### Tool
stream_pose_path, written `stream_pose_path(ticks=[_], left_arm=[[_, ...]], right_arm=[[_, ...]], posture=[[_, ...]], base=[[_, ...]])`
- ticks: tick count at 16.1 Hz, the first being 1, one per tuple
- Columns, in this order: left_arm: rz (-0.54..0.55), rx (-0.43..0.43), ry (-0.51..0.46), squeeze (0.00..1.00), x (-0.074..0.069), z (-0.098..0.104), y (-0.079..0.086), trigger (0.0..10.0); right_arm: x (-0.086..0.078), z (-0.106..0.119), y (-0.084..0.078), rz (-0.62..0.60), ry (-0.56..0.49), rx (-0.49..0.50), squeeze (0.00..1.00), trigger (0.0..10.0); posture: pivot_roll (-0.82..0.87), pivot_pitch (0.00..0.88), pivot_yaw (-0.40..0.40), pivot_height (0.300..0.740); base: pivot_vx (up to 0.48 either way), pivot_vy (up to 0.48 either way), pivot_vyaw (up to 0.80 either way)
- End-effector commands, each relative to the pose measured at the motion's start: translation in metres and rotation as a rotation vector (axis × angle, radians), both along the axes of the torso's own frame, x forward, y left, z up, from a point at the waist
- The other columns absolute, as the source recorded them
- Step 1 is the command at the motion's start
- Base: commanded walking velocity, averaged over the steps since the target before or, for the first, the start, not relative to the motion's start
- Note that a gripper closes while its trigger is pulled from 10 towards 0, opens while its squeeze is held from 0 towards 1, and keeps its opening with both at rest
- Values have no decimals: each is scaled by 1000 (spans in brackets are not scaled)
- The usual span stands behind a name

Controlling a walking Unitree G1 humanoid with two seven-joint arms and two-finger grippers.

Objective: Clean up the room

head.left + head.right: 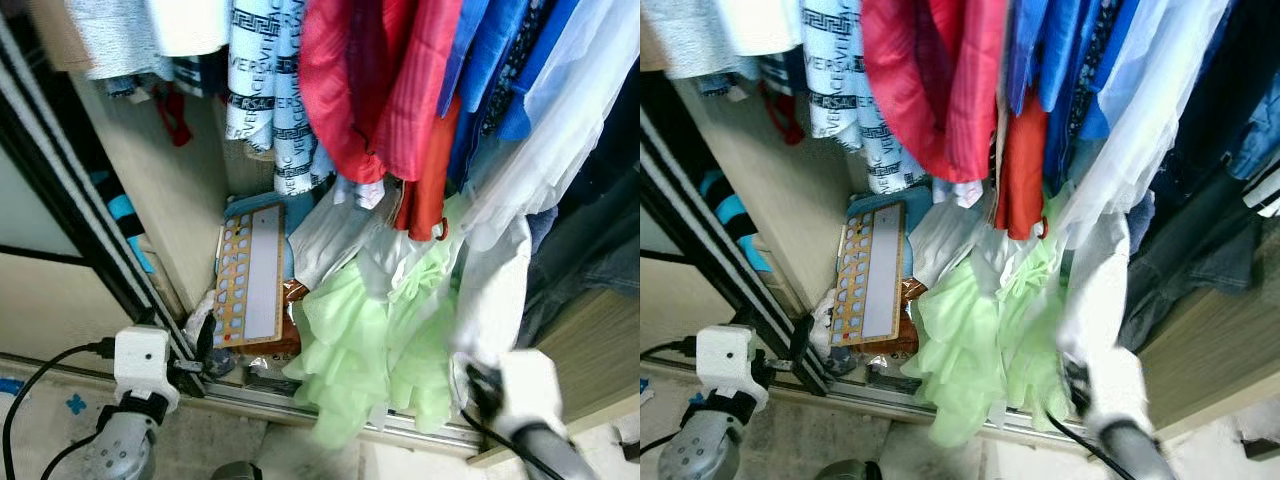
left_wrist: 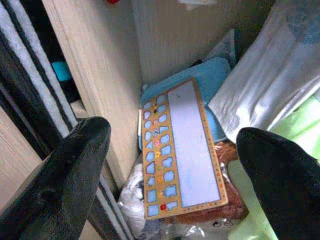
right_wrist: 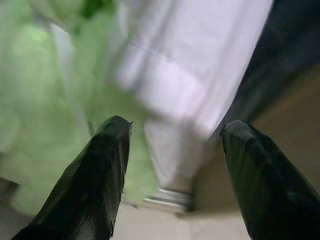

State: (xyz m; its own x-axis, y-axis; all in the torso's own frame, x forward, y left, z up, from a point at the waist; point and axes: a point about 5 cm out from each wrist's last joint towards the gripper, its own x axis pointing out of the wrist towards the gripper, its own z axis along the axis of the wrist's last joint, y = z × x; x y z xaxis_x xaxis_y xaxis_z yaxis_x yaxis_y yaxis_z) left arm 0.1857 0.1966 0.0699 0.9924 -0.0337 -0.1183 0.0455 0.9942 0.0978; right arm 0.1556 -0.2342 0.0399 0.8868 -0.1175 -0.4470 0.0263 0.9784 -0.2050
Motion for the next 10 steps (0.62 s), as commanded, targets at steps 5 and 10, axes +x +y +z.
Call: stream_pose_path(ticks=[5,10], left_arm=[[-4,14,-164,0,19,40,-10,10000],[23,-30,-164,0,24,35,-7,10000]], right_arm=[[39,67,41,197,-402,-77,0,10000],[68,59,36,82,-426,-108,0,10000]], posture=[[-86,0,33,740],[-77,0,17,740]], base=[[0,0,0],[0,0,0]])
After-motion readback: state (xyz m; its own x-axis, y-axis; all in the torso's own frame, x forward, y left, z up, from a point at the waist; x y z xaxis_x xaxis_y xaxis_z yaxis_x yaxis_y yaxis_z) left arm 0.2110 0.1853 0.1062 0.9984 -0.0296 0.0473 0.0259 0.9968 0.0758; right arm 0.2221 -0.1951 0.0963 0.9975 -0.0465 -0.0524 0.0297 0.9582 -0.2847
